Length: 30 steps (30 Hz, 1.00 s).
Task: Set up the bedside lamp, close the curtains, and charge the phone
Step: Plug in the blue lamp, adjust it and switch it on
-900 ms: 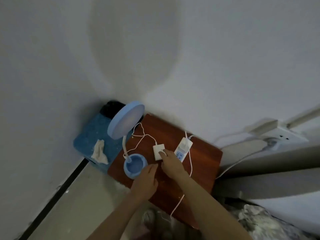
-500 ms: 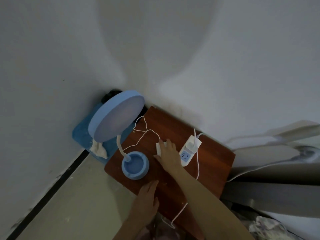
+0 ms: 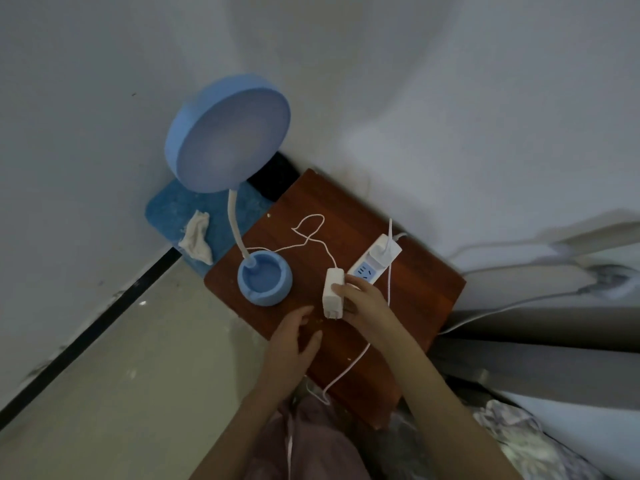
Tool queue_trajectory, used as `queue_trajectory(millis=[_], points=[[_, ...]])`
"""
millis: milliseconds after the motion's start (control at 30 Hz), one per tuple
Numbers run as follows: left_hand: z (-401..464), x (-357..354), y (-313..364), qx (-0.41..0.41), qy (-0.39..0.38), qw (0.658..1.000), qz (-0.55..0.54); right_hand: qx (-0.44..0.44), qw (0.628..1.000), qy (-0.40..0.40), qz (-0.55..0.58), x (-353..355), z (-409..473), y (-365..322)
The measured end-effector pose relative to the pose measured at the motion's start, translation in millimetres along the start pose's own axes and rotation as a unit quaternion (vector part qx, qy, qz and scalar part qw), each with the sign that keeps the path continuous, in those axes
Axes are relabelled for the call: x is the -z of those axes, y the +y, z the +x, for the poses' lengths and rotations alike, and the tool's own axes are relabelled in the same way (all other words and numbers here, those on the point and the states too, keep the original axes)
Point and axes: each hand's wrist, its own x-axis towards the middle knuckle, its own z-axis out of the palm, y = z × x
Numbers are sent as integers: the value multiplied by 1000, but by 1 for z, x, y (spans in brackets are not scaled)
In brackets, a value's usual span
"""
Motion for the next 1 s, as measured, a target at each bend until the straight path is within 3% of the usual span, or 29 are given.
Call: queue_trajectory(millis=[100, 167, 267, 400, 533, 633, 700, 800, 900, 1000], points=[[1, -7, 21, -8, 11, 998, -63, 21, 999, -23, 17, 5, -21, 6], [3, -9, 32, 40, 17, 991, -126, 100, 986, -8, -130, 10, -32, 12], [11, -5, 44, 129, 11, 967, -220, 257, 894, -1, -366, 19, -43, 18], [20, 2, 51, 125, -23, 975, -180, 355, 778, -34, -517, 24, -47, 23], [25, -9, 48, 113, 16, 985, -130, 377, 757, 80, -527, 24, -45, 39], [25, -21, 52, 137, 70, 979, -137, 400, 717, 192, -537, 19, -43, 53], [23, -28, 57, 142, 96, 975, -144, 385, 735, 207, -518, 15, -42, 59], [18, -34, 63, 140, 96, 974, -152, 329, 802, 176, -467, 13, -37, 61], [15, -33, 67, 153, 57, 958, -237, 314, 863, 169, -357, 14, -37, 48], [11, -32, 75, 175, -10, 932, -319, 257, 879, 186, -356, 22, -32, 39]])
